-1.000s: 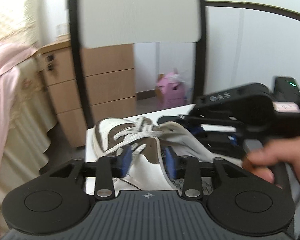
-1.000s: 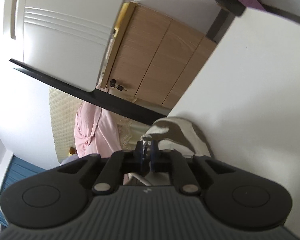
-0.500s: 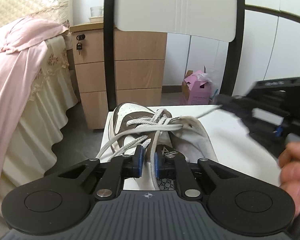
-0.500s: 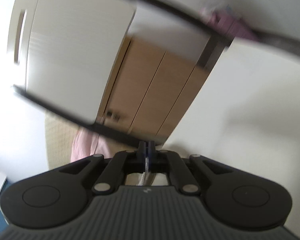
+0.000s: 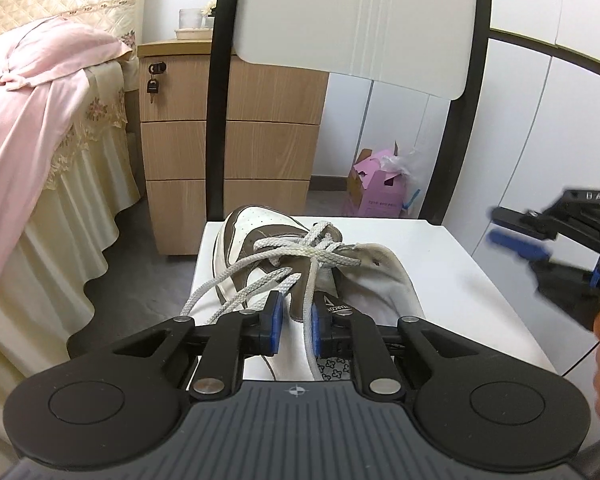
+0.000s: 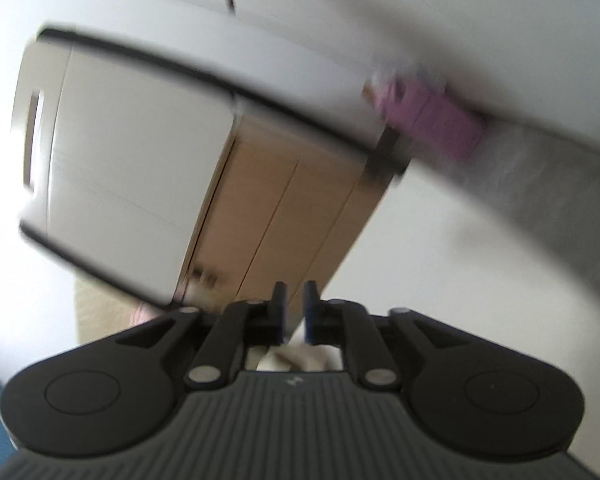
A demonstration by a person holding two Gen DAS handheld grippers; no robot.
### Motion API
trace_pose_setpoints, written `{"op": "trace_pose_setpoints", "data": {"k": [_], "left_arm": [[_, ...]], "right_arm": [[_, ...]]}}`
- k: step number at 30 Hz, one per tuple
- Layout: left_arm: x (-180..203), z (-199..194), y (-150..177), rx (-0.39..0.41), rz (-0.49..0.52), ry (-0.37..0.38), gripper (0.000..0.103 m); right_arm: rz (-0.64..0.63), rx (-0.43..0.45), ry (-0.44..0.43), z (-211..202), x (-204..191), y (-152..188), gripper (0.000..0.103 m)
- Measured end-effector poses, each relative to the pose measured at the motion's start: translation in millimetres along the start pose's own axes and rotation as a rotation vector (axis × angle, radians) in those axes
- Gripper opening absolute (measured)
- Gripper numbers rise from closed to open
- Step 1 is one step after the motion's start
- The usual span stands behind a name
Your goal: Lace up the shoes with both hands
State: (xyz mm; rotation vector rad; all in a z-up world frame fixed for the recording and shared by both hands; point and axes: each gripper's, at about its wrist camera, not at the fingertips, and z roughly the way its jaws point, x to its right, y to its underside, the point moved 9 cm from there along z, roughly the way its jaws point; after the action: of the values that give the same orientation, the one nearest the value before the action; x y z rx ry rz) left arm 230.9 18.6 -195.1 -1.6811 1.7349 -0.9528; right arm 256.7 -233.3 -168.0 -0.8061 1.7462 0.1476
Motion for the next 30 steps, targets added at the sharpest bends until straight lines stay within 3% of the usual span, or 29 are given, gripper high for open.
{"op": "trace_pose_setpoints", "data": {"k": [1,2,5,8,14,17,19,22,30], "left_arm": [[0.4,0.1,0.1,0.001,0.003,-0.003,0.018],[0.9,0.1,0.2,0.001,0.007,-0.005,0.018],[0.4,0.7,0.2,0.000,0.000,-0.005,0.018],[2.2,2.0,-0.5,-0.001,0.021,-0.010,0.019],[6.5,5.8,-2.2,0.007,0.083,-0.028,0.019],[6.6,8.7,-4.1,0.008,0.076,-0.035,0.019],[7.2,10.3,-3.9,0.010,0.080,-0.044,0.019],[7.0,11.4,-2.7,0.014,0.080,-0.070,0.017],[2.2,9.0,-2.9,0.013,0.039,-0.109,0.012]], "right_arm": [[0.014,-0.049,-0.018,6.7,-3.7,13.0,0.052],[0.027,-0.098,-0.036,13.2,-7.5,26.0,0.060],[0.086,-0.201,-0.072,32.0,-13.6,57.8,0.063],[0.116,-0.214,-0.047,47.6,-11.6,70.9,0.062],[0.153,-0.167,-0.012,63.2,-9.1,71.0,0.051],[0.150,-0.145,-0.009,66.0,-5.5,68.8,0.034],[0.144,-0.131,-0.011,64.9,-5.7,67.9,0.017],[0.109,-0.115,-0.015,68.2,-9.4,66.1,0.003],[0.037,-0.044,0.008,59.1,-2.4,43.6,0.002]]}}
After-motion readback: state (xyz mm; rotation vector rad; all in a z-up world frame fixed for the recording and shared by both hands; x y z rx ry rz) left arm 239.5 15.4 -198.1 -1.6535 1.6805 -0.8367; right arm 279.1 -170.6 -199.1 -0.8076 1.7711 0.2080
